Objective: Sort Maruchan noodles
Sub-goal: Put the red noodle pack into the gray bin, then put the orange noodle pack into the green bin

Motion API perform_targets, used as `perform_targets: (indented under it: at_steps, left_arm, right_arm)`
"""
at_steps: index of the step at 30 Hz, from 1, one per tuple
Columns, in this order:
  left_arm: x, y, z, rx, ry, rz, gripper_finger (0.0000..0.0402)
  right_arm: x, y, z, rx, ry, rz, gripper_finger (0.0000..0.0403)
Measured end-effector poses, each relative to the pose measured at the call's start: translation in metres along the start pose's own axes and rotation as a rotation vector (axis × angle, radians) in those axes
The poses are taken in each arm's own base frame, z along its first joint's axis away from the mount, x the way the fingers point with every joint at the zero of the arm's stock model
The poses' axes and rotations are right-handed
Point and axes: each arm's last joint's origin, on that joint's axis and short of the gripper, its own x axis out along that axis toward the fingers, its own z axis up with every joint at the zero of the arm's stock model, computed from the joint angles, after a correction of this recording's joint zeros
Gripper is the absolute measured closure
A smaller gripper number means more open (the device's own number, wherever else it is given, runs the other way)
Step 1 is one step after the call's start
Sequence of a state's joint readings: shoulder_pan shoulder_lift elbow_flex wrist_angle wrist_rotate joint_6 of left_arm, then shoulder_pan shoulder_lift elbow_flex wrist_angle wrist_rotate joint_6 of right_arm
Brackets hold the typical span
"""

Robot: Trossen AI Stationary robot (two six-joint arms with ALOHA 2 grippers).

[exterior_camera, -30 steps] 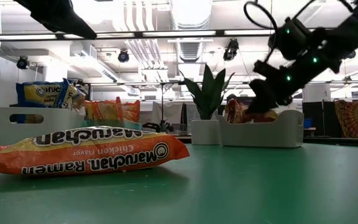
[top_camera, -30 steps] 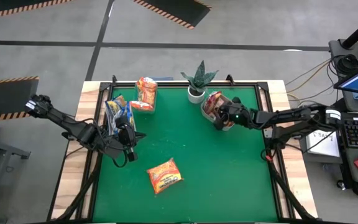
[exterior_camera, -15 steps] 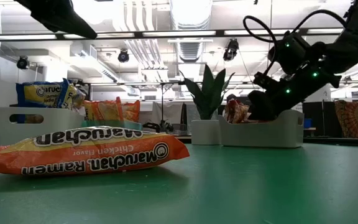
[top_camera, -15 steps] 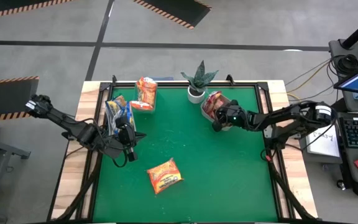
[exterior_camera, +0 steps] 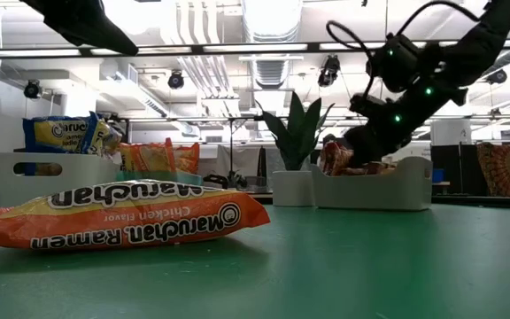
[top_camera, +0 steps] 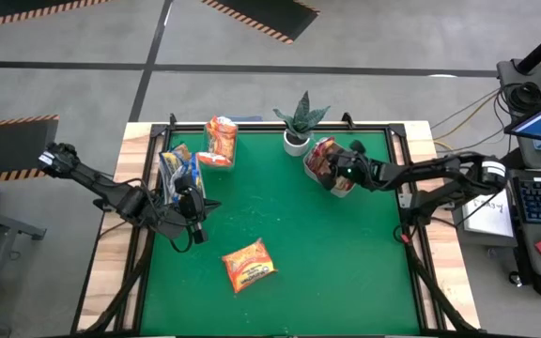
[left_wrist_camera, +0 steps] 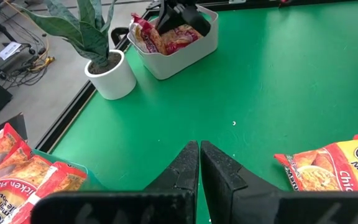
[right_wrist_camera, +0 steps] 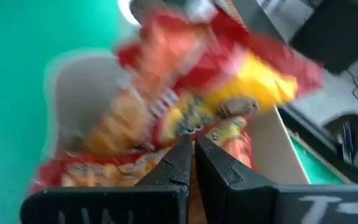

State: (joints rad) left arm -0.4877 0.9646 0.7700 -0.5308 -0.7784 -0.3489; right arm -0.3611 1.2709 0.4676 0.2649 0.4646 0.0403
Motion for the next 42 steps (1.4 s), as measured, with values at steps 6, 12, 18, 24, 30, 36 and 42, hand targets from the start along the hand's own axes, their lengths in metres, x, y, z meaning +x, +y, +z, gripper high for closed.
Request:
perform_targets:
  at_steps: [6,12,18,24,30,36,42]
  left_arm:
    - [0.000,0.000,0.000,0.000,0.000,0.000,0.0402]
    - [0.000,0.000,0.000,0.000,0.000,0.000,0.0402]
    - [0.000,0.000,0.000,-0.004,-0.003,-0.001,0.0402]
    - [0.000,-0.001,0.002,-0.016,-0.016,-0.006,0.0402]
    - [0.000,-0.002,0.005,-0.040,-0.039,-0.015,0.0402]
    - [0.000,-0.008,0.012,-0.042,-0.073,-0.149,0.0402]
    - [0.017,-0.021,0.013,-0.029,-0.026,-0.306,0.0402]
  right_arm:
    - [0.009,-0.005,-0.019,0.066,0.038,-0.003,0.0391]
    - [0.012,-0.005,-0.021,0.069,0.024,0.006,0.0391]
    - [-0.004,-0.011,0.003,0.086,-0.024,0.020,0.0391]
    - [-0.031,-0.012,0.034,0.151,-0.020,0.064,0.0391]
    - [-0.058,0.001,0.057,0.240,-0.016,0.314,0.0390]
    - [-0.072,0.024,0.066,0.201,-0.028,0.451,0.0390]
    - [-0.082,0.033,0.076,0.115,-0.076,0.494,0.0390]
